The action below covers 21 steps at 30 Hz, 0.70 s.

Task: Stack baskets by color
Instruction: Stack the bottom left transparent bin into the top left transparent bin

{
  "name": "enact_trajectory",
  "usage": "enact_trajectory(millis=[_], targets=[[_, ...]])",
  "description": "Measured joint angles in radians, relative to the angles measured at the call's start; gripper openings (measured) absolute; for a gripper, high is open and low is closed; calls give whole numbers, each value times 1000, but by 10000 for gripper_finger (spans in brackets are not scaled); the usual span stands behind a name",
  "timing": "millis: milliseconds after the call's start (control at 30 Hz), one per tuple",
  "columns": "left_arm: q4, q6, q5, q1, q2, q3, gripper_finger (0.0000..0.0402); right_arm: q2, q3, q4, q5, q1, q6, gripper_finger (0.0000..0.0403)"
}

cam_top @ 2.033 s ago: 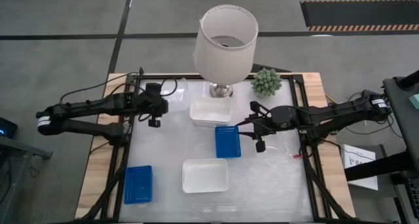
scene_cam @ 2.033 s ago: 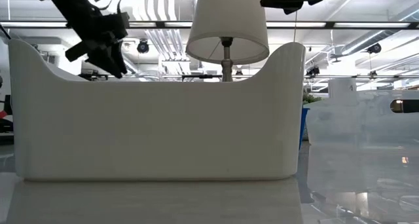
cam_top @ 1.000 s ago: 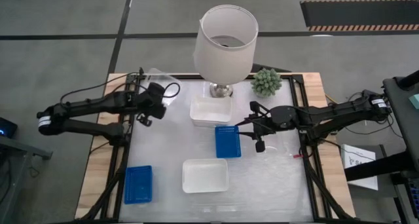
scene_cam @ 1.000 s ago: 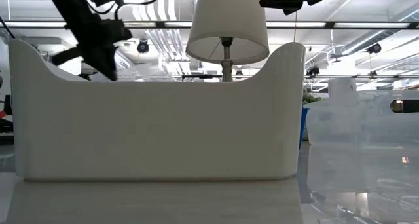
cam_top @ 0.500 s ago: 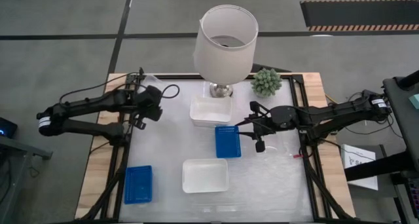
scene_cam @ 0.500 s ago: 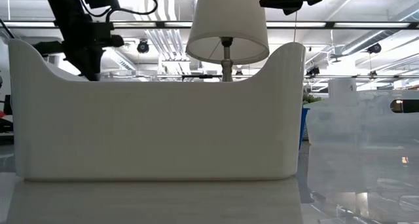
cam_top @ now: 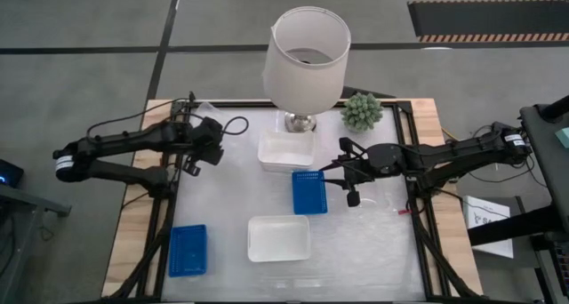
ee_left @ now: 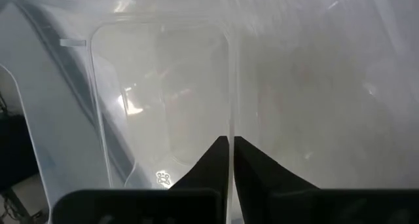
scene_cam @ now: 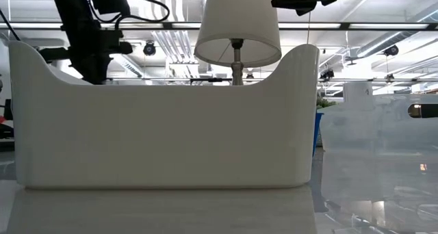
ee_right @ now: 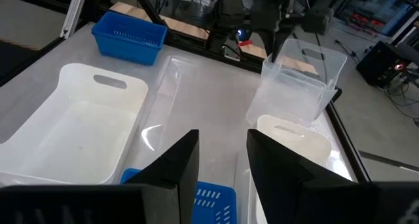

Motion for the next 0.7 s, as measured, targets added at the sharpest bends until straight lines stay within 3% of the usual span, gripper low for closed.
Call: enact_trajectory(millis=[700], targets=[[24, -1, -28, 0, 5, 0, 73, 0, 0, 0, 0, 0, 7, 120]])
